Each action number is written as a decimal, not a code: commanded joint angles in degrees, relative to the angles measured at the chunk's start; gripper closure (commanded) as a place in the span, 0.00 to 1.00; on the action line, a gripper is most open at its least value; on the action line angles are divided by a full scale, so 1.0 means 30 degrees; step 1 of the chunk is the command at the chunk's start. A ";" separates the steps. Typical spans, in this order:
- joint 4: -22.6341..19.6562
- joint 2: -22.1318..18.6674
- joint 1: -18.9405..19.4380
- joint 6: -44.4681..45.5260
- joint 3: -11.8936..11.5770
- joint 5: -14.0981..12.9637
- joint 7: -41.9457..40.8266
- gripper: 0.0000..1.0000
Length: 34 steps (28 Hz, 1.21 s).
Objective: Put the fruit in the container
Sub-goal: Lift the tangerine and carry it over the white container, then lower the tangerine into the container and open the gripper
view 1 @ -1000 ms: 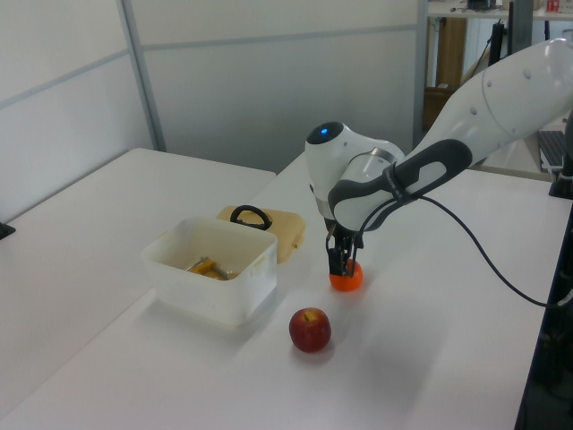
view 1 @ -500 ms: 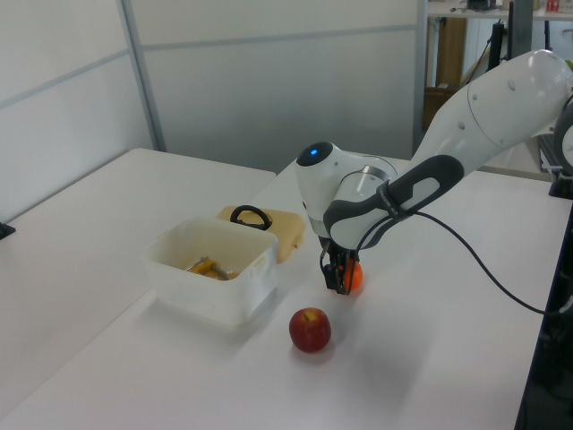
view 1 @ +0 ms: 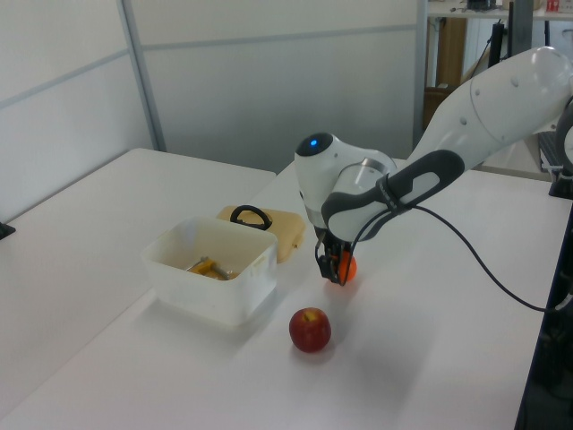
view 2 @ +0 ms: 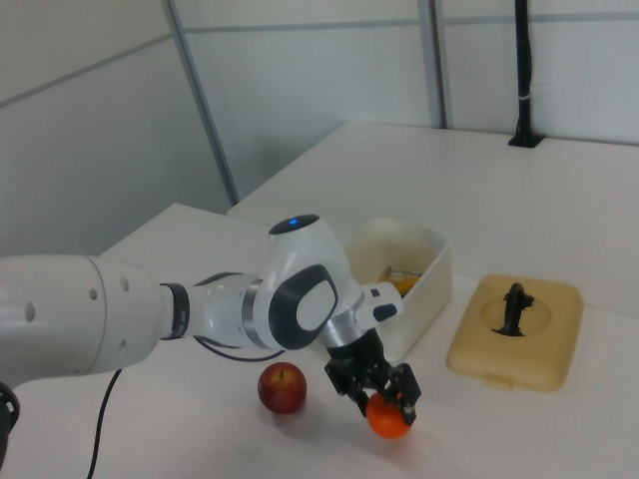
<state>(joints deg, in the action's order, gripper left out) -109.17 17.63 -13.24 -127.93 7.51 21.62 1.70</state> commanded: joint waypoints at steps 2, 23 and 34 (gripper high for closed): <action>0.0235 -0.2506 0.0018 -0.0189 -0.0100 -0.2748 0.0018 1.00; 0.5745 0.0741 0.3034 -0.2705 -0.0070 -0.4282 0.7511 1.00; 0.6683 0.2268 0.3358 -0.3323 -0.0070 -0.1172 1.1122 0.00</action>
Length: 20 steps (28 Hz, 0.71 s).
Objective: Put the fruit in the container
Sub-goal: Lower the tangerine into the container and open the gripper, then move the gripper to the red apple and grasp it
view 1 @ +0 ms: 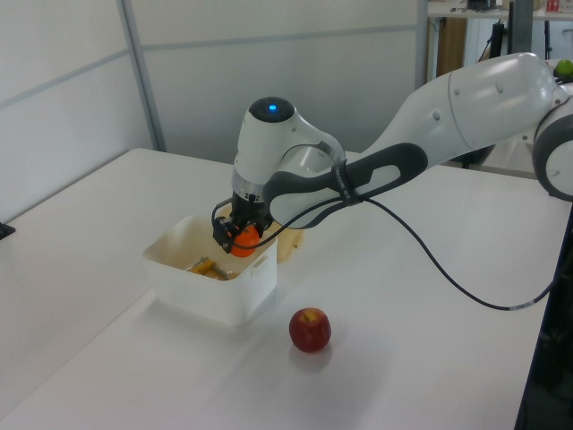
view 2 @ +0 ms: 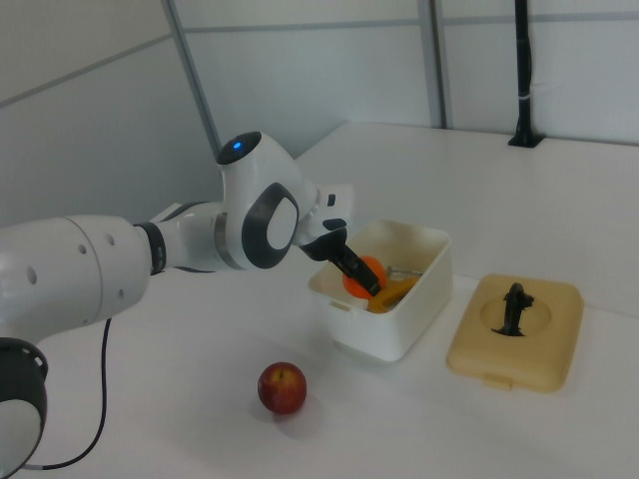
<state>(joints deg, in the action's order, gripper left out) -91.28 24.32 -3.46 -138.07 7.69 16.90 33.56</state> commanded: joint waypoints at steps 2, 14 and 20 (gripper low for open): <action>0.0720 -0.0051 0.0098 0.0114 -0.0102 0.0403 0.0445 0.00; -0.0129 -0.2276 0.0069 0.6113 0.0337 -0.2199 -0.4819 0.00; -0.2995 -0.4677 0.0098 0.7586 0.0366 -0.3464 -0.6937 0.00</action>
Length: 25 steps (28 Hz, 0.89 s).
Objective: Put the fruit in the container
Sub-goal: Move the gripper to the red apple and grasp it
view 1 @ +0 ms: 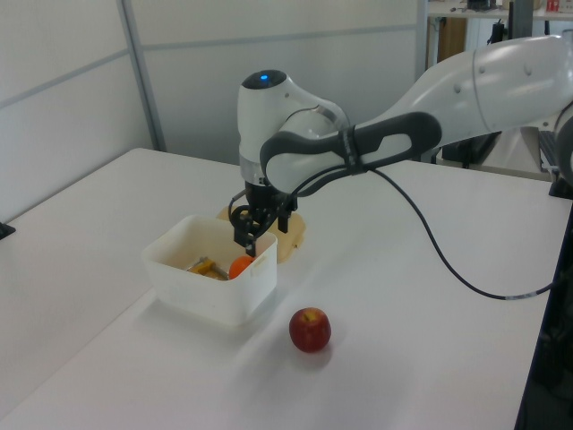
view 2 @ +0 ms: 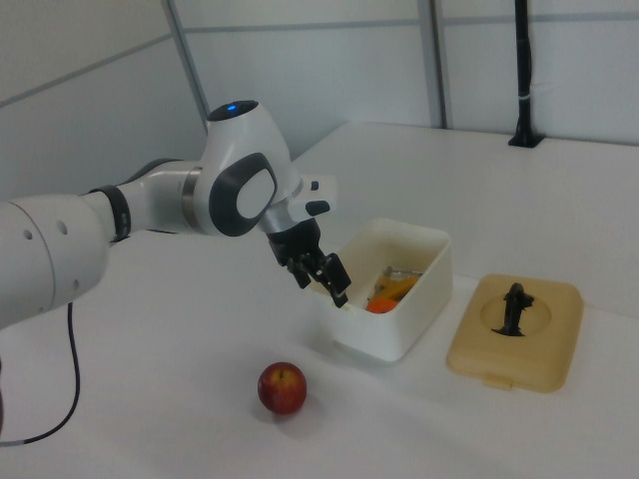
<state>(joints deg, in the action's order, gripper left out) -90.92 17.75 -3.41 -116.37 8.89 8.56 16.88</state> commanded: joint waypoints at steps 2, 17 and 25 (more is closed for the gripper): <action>-0.4113 -0.2987 0.0287 0.0295 0.0260 -0.0684 -0.1438 0.00; -0.8626 -0.2696 0.1636 -0.3951 0.0320 0.1922 0.0554 0.00; -0.9038 -0.1261 0.1636 -0.4948 0.0320 0.3415 0.1110 0.00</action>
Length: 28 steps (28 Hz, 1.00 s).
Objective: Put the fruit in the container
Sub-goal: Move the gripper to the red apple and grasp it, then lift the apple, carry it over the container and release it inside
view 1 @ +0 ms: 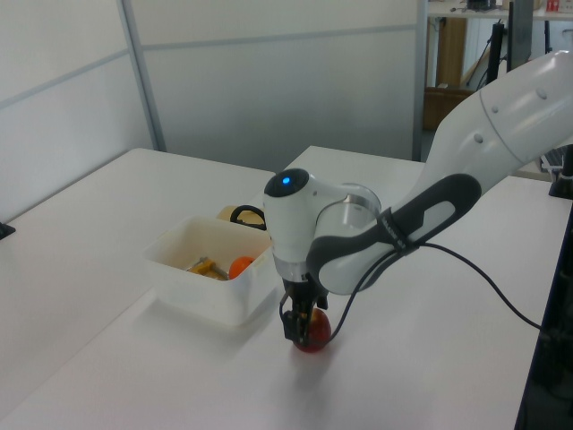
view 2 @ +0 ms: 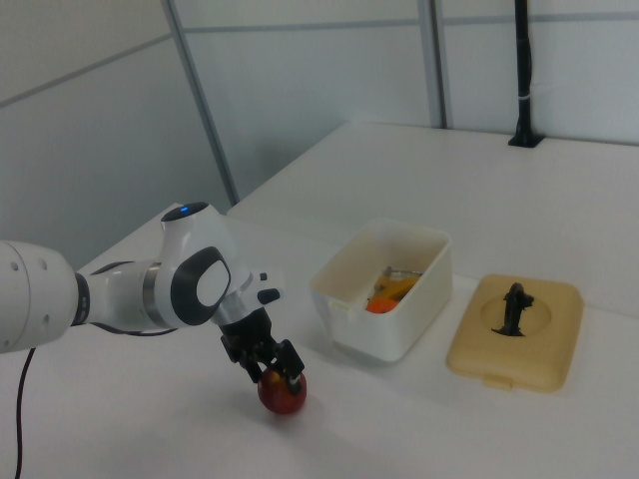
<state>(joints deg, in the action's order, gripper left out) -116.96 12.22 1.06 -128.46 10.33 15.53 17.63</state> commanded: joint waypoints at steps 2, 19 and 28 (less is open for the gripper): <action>-0.0358 0.0790 0.0117 -0.1006 -0.0162 0.1444 0.0949 0.02; 0.3300 -0.0441 -0.0176 -0.0714 -0.0396 -0.1306 0.0861 1.00; 0.7402 0.1109 -0.1435 -0.0772 -0.0426 -0.2539 0.1621 1.00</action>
<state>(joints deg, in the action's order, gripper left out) -101.23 11.27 -2.38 -130.40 9.42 9.40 19.91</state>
